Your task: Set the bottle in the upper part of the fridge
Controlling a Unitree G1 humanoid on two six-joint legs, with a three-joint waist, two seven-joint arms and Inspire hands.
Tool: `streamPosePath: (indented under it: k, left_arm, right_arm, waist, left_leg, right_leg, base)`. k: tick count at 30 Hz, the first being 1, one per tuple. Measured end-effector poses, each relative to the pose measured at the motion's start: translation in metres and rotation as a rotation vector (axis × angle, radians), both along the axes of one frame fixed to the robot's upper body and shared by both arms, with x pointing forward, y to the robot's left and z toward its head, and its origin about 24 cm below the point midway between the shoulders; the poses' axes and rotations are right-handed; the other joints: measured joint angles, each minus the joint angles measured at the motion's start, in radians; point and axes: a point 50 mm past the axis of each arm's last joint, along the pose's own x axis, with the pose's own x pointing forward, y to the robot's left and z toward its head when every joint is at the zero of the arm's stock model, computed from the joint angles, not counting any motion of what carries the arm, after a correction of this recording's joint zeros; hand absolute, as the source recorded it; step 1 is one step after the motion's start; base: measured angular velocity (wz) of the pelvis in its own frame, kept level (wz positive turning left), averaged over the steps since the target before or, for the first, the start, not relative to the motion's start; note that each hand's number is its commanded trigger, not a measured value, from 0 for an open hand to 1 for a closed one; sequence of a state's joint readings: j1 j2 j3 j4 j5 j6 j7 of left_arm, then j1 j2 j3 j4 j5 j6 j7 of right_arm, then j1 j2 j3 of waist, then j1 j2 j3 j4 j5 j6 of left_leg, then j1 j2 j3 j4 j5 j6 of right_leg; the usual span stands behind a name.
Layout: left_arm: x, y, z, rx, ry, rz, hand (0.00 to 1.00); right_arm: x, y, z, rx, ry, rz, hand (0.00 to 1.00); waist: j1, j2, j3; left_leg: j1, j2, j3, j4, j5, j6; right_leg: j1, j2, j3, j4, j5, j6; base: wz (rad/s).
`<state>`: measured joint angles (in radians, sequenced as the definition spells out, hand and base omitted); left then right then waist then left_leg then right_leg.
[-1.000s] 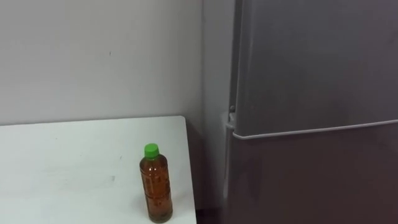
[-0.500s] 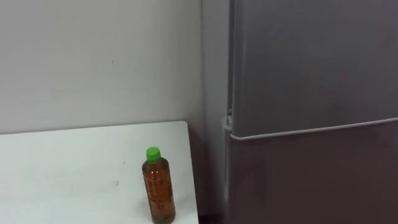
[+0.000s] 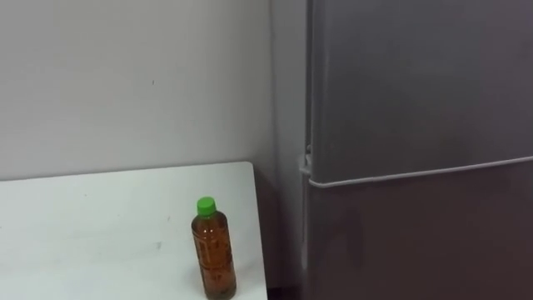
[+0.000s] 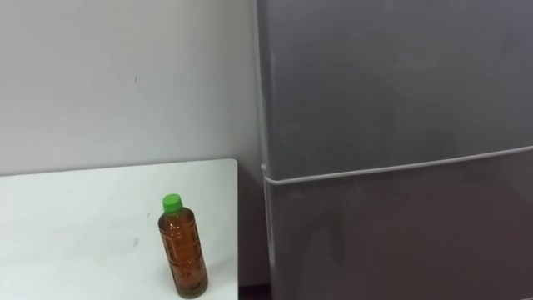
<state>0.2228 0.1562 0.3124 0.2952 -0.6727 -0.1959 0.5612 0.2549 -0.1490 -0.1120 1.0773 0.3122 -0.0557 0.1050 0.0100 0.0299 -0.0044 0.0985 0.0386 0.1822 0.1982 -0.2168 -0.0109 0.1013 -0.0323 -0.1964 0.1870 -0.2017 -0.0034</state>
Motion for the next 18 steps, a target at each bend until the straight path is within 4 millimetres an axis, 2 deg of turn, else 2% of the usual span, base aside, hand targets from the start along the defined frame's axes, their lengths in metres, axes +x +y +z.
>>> streamPosePath:
  k: [4,9,13,18]
  left_arm:
    - [0.009,0.008,0.029,0.069,-0.108,0.039,0.00]
    - [0.018,0.005,0.057,0.107,-0.213,0.052,0.00]
    - [0.024,0.004,0.085,0.203,-0.310,0.033,0.00]
    - [0.032,0.000,0.104,0.229,-0.408,0.007,0.00]
  right_arm:
    - [-0.001,-0.001,0.000,-0.015,0.006,-0.010,0.00]
    - [-0.001,-0.001,0.000,-0.022,0.010,-0.013,0.00]
    - [0.000,-0.001,0.000,-0.022,0.006,-0.023,0.00]
    - [0.000,-0.001,0.000,-0.022,0.000,-0.025,0.00]
  waist:
    - [-0.006,0.004,0.0014]
    - [-0.007,0.008,0.0019]
    - [-0.006,0.009,0.0027]
    - [-0.013,0.013,0.0043]
  left_leg:
    - [0.000,-0.001,0.000,0.000,0.000,0.000]
    - [0.000,-0.001,-0.001,-0.001,0.000,0.000]
    - [-0.003,-0.001,-0.002,-0.001,0.000,0.000]
    - [-0.009,-0.003,-0.006,0.000,0.000,0.000]
  right_leg:
    - [0.002,-0.001,0.001,-0.001,0.000,0.000]
    - [0.002,0.000,0.001,-0.001,0.000,0.000]
    - [-0.003,0.000,0.001,0.000,-0.002,0.001]
    - [-0.005,-0.001,-0.003,-0.001,-0.002,0.002]
  base:
    - [0.00]
    - [0.00]
    - [0.00]
    - [0.03]
